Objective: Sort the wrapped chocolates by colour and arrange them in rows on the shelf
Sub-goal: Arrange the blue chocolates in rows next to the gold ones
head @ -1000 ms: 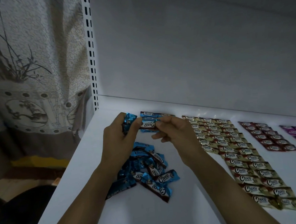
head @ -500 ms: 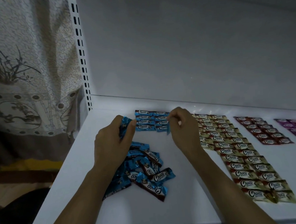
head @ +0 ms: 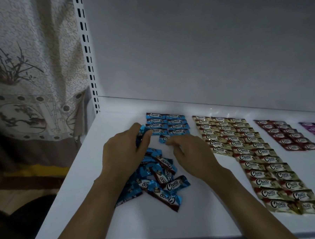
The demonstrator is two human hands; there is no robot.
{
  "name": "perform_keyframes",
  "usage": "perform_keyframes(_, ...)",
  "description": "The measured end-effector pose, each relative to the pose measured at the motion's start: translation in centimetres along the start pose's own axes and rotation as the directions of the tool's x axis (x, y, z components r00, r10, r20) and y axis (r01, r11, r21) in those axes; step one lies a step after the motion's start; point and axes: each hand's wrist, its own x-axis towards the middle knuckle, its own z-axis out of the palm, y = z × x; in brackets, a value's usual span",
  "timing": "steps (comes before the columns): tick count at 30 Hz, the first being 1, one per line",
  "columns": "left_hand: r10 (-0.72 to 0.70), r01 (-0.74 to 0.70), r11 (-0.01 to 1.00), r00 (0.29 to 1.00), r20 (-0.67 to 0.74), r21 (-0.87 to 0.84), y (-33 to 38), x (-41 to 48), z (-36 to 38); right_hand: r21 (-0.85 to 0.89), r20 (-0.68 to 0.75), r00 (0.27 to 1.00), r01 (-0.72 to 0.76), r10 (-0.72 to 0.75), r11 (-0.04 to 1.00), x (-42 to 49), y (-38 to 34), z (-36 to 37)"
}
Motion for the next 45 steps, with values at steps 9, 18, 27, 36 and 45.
perform_keyframes(9,0.029,-0.027,0.999,0.998,-0.052,0.029,-0.1,0.0,-0.1,0.023,0.01,1.0,0.019,-0.019,1.0,0.6,-1.2,1.2)
perform_keyframes(18,0.087,-0.083,0.993,0.995,-0.046,0.083,-0.4,0.1,0.3,0.221,0.1,0.995,0.002,-0.024,0.975,1.5,-1.5,0.9)
perform_keyframes(27,0.134,-0.134,0.991,0.991,-0.011,0.007,-0.2,0.1,0.1,0.355,-0.09,0.994,-0.026,0.062,0.935,1.8,-1.3,0.7)
perform_keyframes(36,0.189,-0.167,0.97,0.975,0.115,-0.175,-0.3,-0.1,0.3,0.786,0.023,0.966,-0.176,0.256,0.593,2.3,-3.4,-1.1)
perform_keyframes(45,0.216,-0.217,0.966,0.976,-0.025,-0.143,-0.3,0.0,0.4,0.893,0.149,0.938,-0.263,0.313,0.365,1.3,-3.1,-2.4)
